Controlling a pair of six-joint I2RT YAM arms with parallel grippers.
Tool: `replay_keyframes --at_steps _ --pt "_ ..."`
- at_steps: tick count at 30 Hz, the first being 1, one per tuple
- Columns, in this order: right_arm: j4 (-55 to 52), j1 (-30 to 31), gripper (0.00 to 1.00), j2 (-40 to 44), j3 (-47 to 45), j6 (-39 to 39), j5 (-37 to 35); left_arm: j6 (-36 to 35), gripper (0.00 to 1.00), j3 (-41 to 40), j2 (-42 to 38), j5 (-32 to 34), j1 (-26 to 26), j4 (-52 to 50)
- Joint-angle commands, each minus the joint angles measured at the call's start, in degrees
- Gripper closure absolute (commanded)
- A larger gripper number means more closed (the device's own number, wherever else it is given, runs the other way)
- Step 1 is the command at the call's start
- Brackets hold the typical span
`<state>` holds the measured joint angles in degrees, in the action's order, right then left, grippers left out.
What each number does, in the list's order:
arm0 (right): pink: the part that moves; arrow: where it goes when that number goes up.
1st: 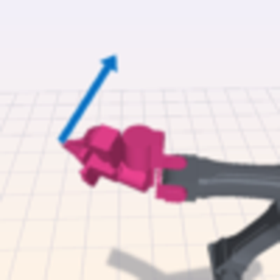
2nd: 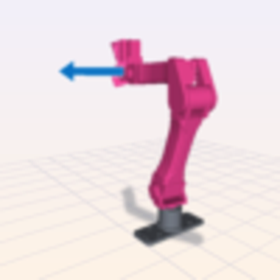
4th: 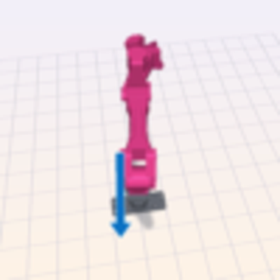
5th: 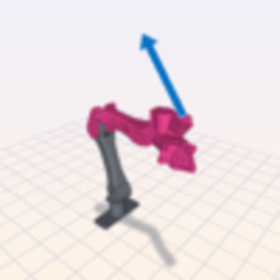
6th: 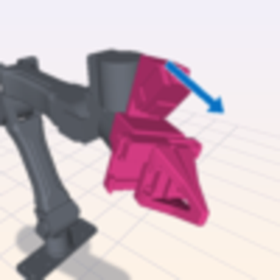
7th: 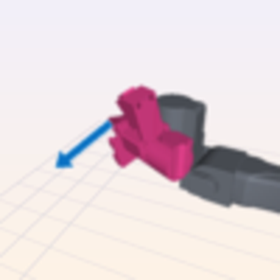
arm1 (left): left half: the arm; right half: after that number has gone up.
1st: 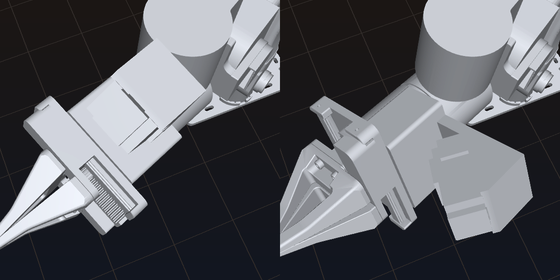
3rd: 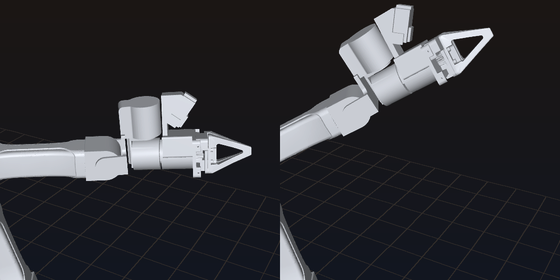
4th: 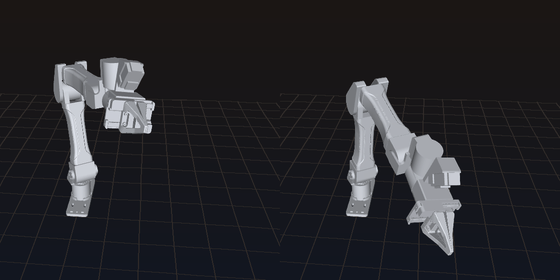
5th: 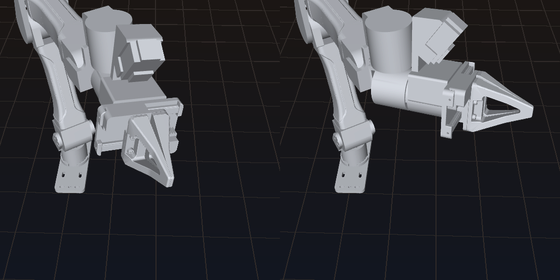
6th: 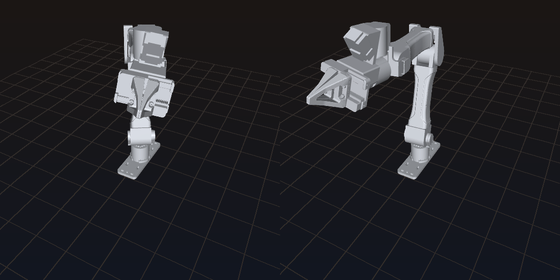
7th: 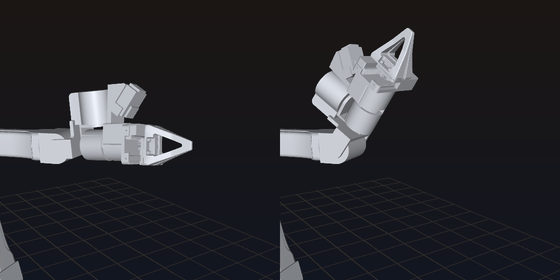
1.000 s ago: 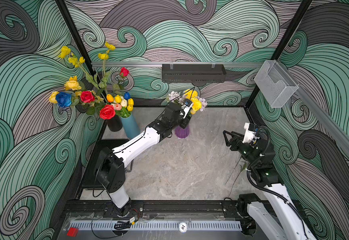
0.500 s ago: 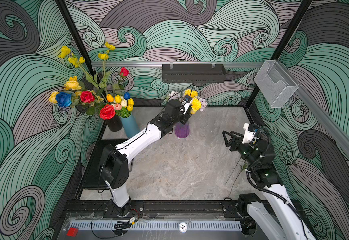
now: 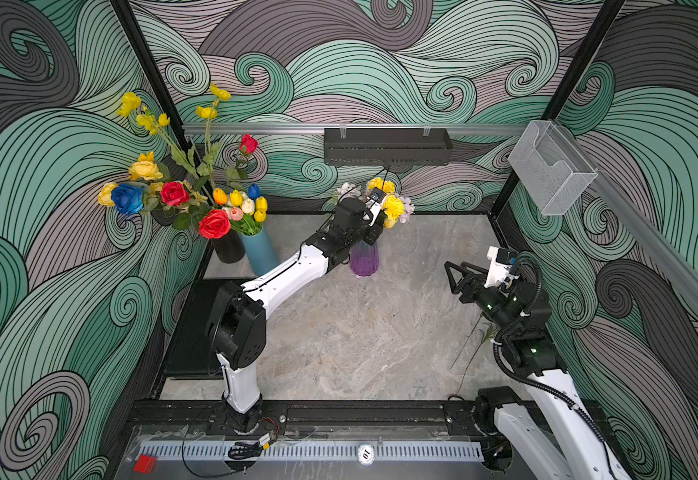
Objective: Pick out yellow flowers from the vase
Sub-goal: Pick up the flower from the vase.
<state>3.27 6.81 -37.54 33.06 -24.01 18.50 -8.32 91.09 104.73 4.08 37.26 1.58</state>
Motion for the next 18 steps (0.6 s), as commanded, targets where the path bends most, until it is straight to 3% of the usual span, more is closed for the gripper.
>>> replay_keyframes --at_steps 1,9,18 --pt "1.6 0.4 0.36 0.1 -0.5 0.5 0.8 2.1 0.54 2.8 1.3 0.3 -0.3 3.9" --pt "2.5 1.0 0.34 -0.7 -0.5 0.4 1.7 4.3 0.68 1.6 0.7 0.5 -0.3 8.0" --pt "2.8 2.3 0.18 -1.9 -0.1 -0.2 1.5 4.5 0.75 -0.1 -1.6 -0.5 -0.4 8.5"
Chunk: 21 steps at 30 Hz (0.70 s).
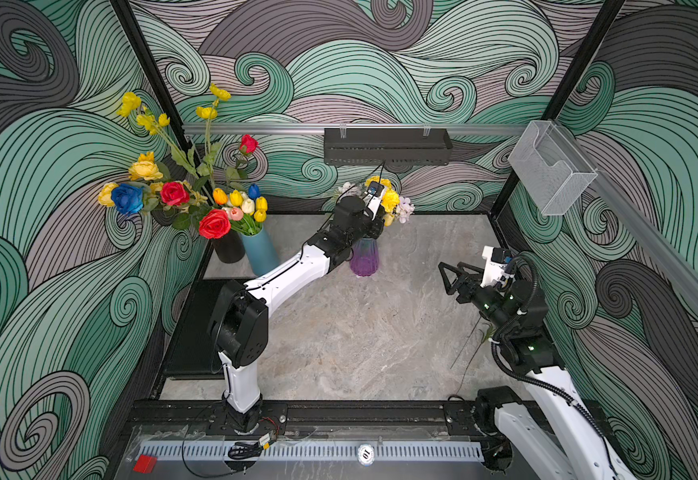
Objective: Pick out yellow flowers from the vase
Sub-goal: Pick up the flower from the vase.
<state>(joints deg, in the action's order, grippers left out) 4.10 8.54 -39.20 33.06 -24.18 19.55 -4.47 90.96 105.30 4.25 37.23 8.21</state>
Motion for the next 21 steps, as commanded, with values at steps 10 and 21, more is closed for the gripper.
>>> replay_keyframes --at_steps 10,21 --pt "4.1 4.2 0.17 -3.6 0.9 1.6 -0.3 1.6 0.77 -3.9 -6.9 -1.6 -0.4 2.6" --pt "6.9 10.2 0.17 -8.5 2.7 6.2 -2.8 2.5 0.76 -5.6 -10.6 -3.5 -0.7 2.1"
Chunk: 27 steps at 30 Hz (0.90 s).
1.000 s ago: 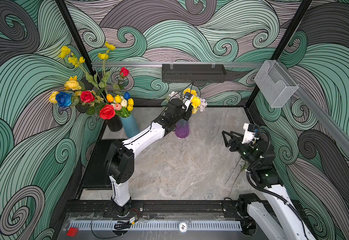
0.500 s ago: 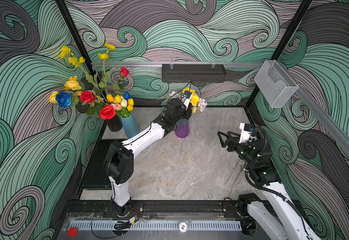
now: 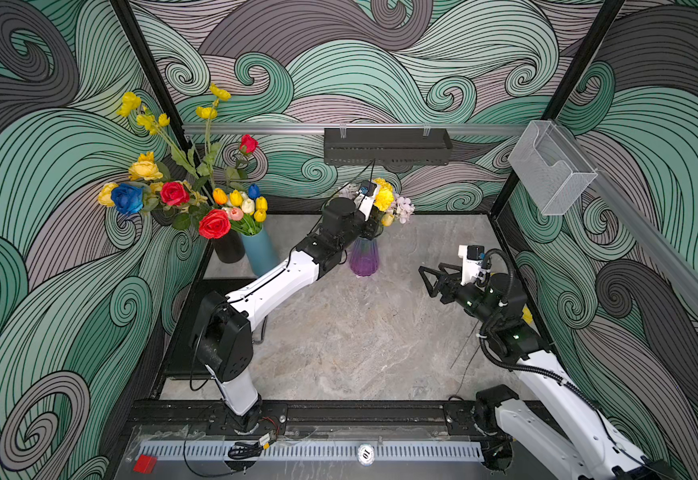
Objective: Pick out yellow flowers from the vase
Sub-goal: Pick up the flower from the vase.
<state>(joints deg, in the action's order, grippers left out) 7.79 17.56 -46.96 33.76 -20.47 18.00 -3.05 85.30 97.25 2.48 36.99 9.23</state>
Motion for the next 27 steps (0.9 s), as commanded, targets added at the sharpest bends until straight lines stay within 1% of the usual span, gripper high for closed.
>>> replay_keyframes --at_steps 1,10,17,23,27 --pt "4.0 1.8 0.17 -1.3 2.1 3.2 -1.2 1.1 0.76 0.1 -2.8 -1.9 -0.4 1.0" --pt "12.9 7.1 0.18 -8.3 3.1 11.6 -1.1 1.1 0.76 0.4 -5.0 -2.5 -0.6 -0.2" --pt "19.2 9.7 0.19 -15.0 5.1 15.1 -2.1 1.7 0.76 0.3 -6.5 -3.3 -0.7 0.2" --pt "27.4 11.7 0.19 -23.0 7.4 20.5 -2.2 2.1 0.74 0.7 -7.1 -3.7 -0.7 0.6" --pt "32.6 12.8 0.21 -29.9 10.7 23.5 -1.9 2.3 0.74 0.7 -7.5 -4.0 -0.7 0.5"
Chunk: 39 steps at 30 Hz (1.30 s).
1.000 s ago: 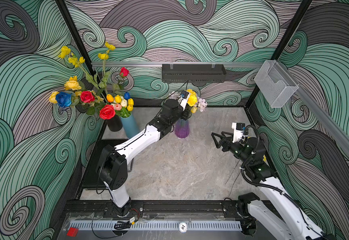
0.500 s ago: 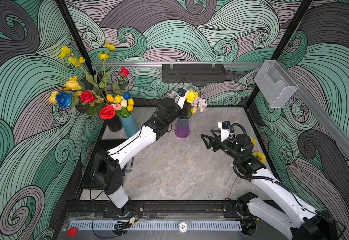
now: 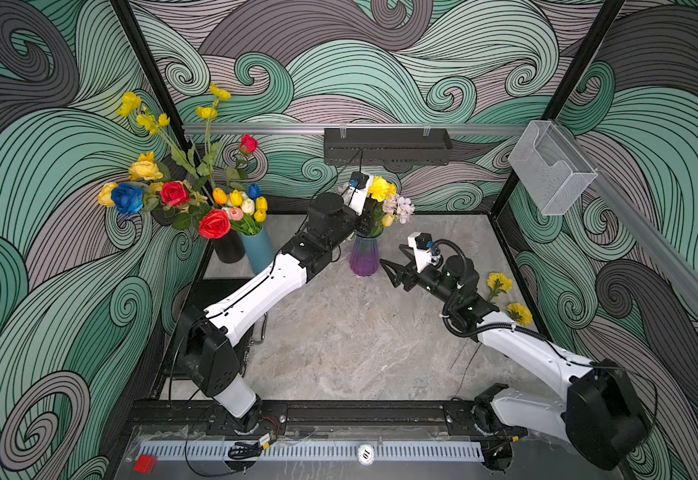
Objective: Pick out yellow flowers from the vase
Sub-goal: Pick up the flower from the vase.
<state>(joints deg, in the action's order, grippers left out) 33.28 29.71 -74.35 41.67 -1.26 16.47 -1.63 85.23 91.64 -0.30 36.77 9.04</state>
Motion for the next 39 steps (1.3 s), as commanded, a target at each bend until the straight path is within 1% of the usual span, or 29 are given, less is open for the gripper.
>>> replay_keyframes --at_steps 1,4,11,14,23,26,34,39 --pt "8.5 0.9 0.22 -4.1 3.5 4.9 -0.4 0.9 0.74 0.8 -2.1 -1.3 -0.5 0.7" --pt "11.9 1.1 0.23 -8.4 6.2 6.5 -0.5 1.1 0.74 1.0 -2.5 -1.2 -0.5 0.6" --pt "15.5 1.3 0.28 -15.8 11.0 9.9 -0.9 1.2 0.74 1.4 -3.1 -1.3 -0.5 0.1" --pt "15.9 1.3 0.33 -18.2 12.9 10.7 -0.5 1.2 0.74 1.3 -3.4 -1.4 -0.5 0.0" --pt "15.4 1.4 0.54 -23.2 17.8 10.6 1.5 1.1 0.74 1.5 -3.7 -1.6 -0.5 -0.1" --pt "15.3 1.5 0.6 -24.4 18.9 10.4 2.1 1.3 0.74 1.5 -3.8 -1.8 -0.6 -0.1" --pt "14.6 1.6 0.77 -25.2 19.8 10.1 3.7 0.9 0.73 1.6 -4.3 -1.6 -0.6 -0.3" --pt "14.1 1.6 0.85 -25.1 20.0 10.1 4.1 0.8 0.73 1.9 -4.4 -1.7 -0.6 -0.4"
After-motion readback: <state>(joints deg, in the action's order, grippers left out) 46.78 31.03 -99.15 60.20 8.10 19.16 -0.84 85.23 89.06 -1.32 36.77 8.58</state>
